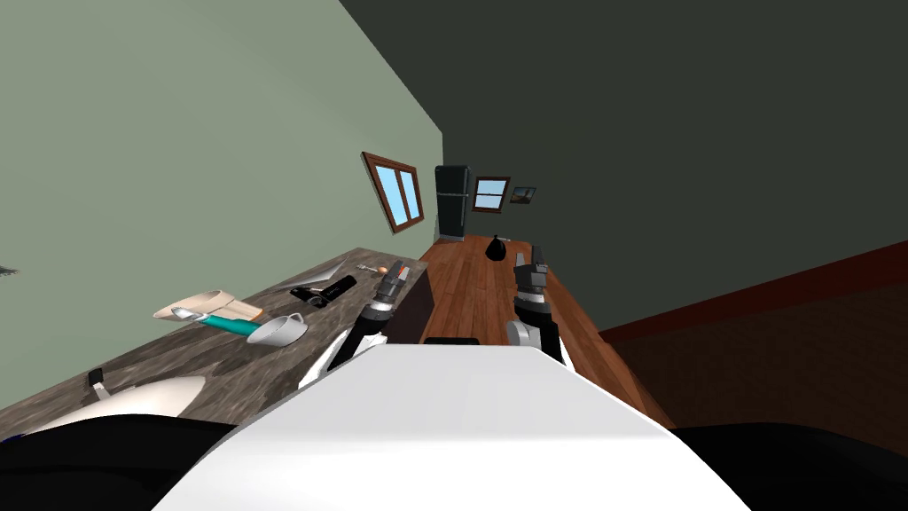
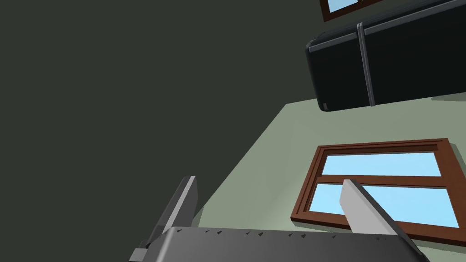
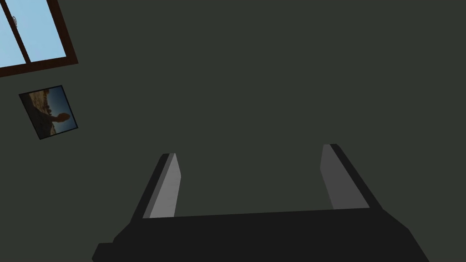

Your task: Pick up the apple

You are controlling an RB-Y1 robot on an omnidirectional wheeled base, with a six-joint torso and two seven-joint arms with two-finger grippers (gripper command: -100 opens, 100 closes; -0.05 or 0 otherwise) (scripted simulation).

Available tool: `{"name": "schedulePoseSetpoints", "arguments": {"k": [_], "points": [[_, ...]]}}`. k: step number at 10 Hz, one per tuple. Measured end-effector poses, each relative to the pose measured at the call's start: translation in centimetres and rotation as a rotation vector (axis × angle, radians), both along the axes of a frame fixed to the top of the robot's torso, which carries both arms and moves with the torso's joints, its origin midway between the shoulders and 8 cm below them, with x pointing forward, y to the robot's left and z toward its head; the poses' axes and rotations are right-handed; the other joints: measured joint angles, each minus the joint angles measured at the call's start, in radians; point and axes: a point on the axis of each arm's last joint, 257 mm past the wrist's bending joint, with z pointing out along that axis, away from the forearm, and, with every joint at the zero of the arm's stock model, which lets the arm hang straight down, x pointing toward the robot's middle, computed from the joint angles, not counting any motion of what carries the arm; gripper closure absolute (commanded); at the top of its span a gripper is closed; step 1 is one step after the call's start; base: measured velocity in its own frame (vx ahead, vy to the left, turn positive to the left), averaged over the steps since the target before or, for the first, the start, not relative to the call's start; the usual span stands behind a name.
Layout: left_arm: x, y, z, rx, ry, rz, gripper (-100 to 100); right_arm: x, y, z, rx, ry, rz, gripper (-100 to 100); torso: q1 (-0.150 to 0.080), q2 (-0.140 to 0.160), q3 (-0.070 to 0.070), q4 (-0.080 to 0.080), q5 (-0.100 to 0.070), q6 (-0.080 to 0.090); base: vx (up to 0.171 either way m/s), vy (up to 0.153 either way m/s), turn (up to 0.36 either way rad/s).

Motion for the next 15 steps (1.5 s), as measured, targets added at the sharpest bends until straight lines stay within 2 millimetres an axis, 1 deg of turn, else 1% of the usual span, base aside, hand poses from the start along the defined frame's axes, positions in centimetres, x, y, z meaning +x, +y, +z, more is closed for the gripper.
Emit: {"name": "schedulePoseSetpoints", "arguments": {"k": [3, 6, 8, 10, 12, 13, 15], "points": [[-0.4, -0.8, -1.2, 0.024, 0.035, -0.065, -100, 0.0, 0.0, 0.0, 0.000, 0.000, 0.000, 0, 0.001, 0.000, 0.000, 0.000, 0.000, 0.000, 0.036, -0.028, 0.012], [-0.8, -1.8, -3.2, 0.040, 0.085, -0.138, -100, 0.0, 0.0, 0.0, 0.000, 0.000, 0.000, 0, 0.001, -0.001, 0.000, 0.000, 0.000, 0.000, 0.032, -0.025, 0.013], [-1.3, -2.1, -4.4, 0.050, 0.122, -0.181, -100, 0.0, 0.0, 0.0, 0.000, 0.000, 0.000, 0, 0.001, -0.001, 0.000, 0.000, 0.000, 0.000, 0.038, -0.019, 0.015], [-1.6, -2.2, -5.1, 0.074, 0.145, -0.212, -100, 0.0, 0.0, 0.0, 0.000, 0.000, 0.000, 0, 0.002, 0.000, 0.000, 0.000, 0.000, 0.000, 0.024, -0.015, 0.007], [-2.1, -2.4, -6.4, 0.089, 0.185, -0.251, -100, 0.0, 0.0, 0.0, 0.000, 0.000, 0.000, 0, 0.001, -0.001, 0.000, 0.000, 0.000, 0.000, 0.041, -0.023, 0.015], [-2.4, -2.4, -7.3, 0.089, 0.213, -0.271, -100, 0.0, 0.0, 0.0, 0.000, 0.000, 0.000, 0, 0.001, -0.001, -0.001, 0.000, 0.000, 0.000, 0.039, -0.026, 0.013], [-2.7, -2.2, -8.1, 0.113, 0.240, -0.299, -100, 0.0, 0.0, 0.0, 0.000, 0.000, 0.000, 0, 0.002, 0.000, 0.000, 0.000, 0.000, 0.000, 0.025, -0.010, 0.006]]}}
